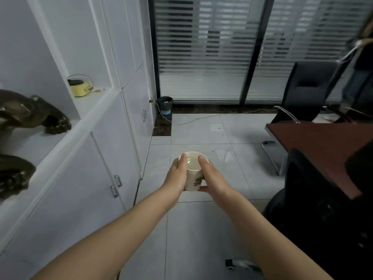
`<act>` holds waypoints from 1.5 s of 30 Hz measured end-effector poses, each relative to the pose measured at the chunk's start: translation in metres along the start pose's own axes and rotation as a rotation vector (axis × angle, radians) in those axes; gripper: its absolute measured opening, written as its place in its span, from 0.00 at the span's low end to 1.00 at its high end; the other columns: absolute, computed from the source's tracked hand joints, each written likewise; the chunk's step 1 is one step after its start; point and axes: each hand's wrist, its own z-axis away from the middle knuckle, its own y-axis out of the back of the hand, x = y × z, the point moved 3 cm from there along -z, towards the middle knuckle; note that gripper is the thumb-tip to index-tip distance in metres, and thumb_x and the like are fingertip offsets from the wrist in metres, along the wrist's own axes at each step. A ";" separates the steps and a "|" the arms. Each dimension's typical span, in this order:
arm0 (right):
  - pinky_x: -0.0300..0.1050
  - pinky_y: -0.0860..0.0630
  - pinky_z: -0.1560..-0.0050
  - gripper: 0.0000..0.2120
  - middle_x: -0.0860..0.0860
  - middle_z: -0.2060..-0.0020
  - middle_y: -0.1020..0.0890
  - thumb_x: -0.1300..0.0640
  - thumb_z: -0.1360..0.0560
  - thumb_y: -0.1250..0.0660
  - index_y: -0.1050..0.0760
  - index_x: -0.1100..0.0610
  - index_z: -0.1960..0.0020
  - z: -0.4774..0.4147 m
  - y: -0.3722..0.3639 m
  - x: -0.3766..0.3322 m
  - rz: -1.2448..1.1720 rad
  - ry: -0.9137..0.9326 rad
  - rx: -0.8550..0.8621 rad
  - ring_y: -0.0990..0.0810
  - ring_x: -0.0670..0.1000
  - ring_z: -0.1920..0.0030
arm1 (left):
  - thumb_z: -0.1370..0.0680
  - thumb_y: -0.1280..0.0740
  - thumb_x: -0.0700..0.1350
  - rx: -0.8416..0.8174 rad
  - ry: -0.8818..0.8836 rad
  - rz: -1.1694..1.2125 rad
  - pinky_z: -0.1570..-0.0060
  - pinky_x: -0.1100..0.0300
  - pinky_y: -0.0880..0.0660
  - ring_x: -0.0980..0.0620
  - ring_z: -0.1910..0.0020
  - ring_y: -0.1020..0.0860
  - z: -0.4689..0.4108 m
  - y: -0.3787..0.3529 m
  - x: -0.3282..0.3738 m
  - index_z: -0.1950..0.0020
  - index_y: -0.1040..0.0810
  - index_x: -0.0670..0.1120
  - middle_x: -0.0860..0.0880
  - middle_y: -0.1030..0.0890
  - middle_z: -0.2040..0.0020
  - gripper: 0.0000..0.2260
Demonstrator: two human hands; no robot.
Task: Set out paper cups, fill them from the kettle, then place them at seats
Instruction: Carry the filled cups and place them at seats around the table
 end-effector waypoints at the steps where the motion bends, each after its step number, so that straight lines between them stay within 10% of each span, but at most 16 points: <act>1: 0.43 0.22 0.56 0.17 0.46 0.47 0.24 0.44 0.18 0.49 0.33 0.49 0.34 -0.017 -0.002 -0.006 -0.001 0.001 0.015 0.24 0.43 0.49 | 0.18 0.50 0.57 -0.014 0.001 -0.004 0.45 0.45 0.22 0.47 0.46 0.26 -0.019 0.001 0.007 0.34 0.31 0.51 0.47 0.26 0.44 0.18; 19: 0.53 0.23 0.41 0.20 0.49 0.43 0.24 0.41 0.19 0.49 0.33 0.49 0.32 -0.338 0.104 -0.074 -0.045 0.052 0.210 0.24 0.47 0.43 | 0.18 0.51 0.58 -0.215 -0.064 -0.111 0.39 0.45 0.26 0.49 0.45 0.27 -0.345 -0.106 0.117 0.35 0.33 0.52 0.49 0.28 0.47 0.17; 45: 0.47 0.21 0.47 0.14 0.47 0.48 0.21 0.43 0.18 0.49 0.30 0.46 0.40 -0.681 0.358 -0.157 -0.161 0.029 0.603 0.20 0.45 0.50 | 0.18 0.51 0.59 -0.686 -0.083 -0.271 0.38 0.45 0.28 0.46 0.42 0.28 -0.724 -0.387 0.249 0.30 0.34 0.52 0.46 0.28 0.40 0.21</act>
